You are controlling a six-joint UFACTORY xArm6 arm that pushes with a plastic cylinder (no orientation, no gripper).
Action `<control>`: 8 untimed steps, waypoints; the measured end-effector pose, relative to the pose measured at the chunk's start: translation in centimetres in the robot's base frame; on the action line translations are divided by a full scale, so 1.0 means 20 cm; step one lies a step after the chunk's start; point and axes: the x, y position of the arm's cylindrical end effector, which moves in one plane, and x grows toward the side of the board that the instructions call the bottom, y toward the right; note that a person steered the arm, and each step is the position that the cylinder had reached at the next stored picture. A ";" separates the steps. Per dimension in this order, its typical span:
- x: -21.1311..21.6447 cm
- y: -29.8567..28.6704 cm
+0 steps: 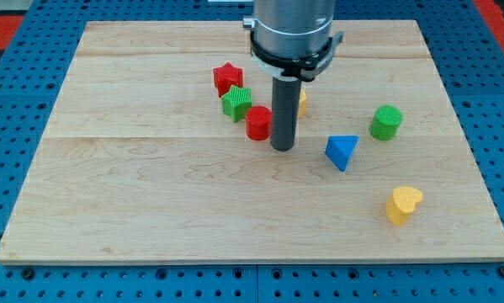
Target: Slide the blue triangle towards the yellow heart
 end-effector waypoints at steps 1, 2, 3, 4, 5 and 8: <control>0.00 0.10; 0.00 0.17; 0.00 0.23; 0.00 0.30; 0.00 0.35; 0.03 0.39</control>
